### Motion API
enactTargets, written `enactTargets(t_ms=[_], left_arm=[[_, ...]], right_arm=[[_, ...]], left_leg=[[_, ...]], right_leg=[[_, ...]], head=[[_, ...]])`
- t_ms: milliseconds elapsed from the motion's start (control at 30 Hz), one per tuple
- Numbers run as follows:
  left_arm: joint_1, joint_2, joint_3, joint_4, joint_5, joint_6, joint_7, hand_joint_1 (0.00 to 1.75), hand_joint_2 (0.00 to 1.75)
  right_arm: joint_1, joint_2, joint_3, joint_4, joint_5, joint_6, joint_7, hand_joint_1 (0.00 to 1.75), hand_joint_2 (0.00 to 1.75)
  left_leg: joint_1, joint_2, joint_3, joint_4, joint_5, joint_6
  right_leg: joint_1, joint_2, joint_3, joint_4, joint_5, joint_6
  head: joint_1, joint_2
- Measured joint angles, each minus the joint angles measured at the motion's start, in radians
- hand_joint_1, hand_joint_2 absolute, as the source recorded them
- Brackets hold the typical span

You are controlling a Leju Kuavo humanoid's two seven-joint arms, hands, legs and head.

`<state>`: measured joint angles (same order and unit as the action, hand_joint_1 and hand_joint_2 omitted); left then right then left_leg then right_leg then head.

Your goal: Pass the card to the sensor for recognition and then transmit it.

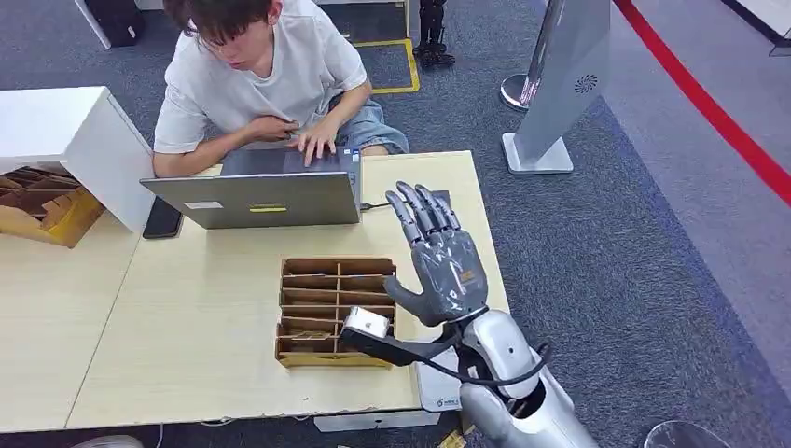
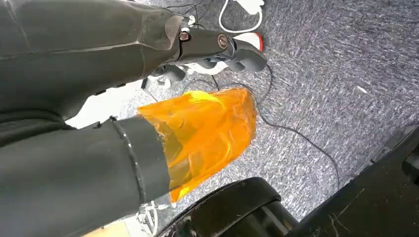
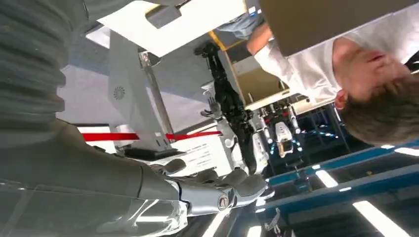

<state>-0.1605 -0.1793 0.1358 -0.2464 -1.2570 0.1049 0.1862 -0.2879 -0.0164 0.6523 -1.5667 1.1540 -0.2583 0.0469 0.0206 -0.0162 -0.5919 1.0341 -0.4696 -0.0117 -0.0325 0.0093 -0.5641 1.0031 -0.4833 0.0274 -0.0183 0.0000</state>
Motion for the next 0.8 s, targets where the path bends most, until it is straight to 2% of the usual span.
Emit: enactTargets(t_ms=[200,800], left_arm=[[-0.001,0.000,0.000,0.000,-0.006,-0.006,-0.001,0.00,0.00],[-0.015,-0.003,-0.013,0.000,-0.024,-0.023,-0.001,0.00,0.00]], right_arm=[[0.000,0.000,0.018,0.004,-0.010,0.025,-0.014,0.00,1.75],[-0.025,0.016,0.067,0.084,-0.008,0.025,-0.022,0.00,1.75]], left_leg=[[0.000,0.000,0.000,0.000,0.000,0.000],[0.000,0.000,0.000,0.000,0.000,0.000]], right_leg=[[0.000,0.000,0.000,0.000,0.000,0.000],[0.000,0.000,0.000,0.000,0.000,0.000]], head=[[0.000,0.000],[0.000,0.000]])
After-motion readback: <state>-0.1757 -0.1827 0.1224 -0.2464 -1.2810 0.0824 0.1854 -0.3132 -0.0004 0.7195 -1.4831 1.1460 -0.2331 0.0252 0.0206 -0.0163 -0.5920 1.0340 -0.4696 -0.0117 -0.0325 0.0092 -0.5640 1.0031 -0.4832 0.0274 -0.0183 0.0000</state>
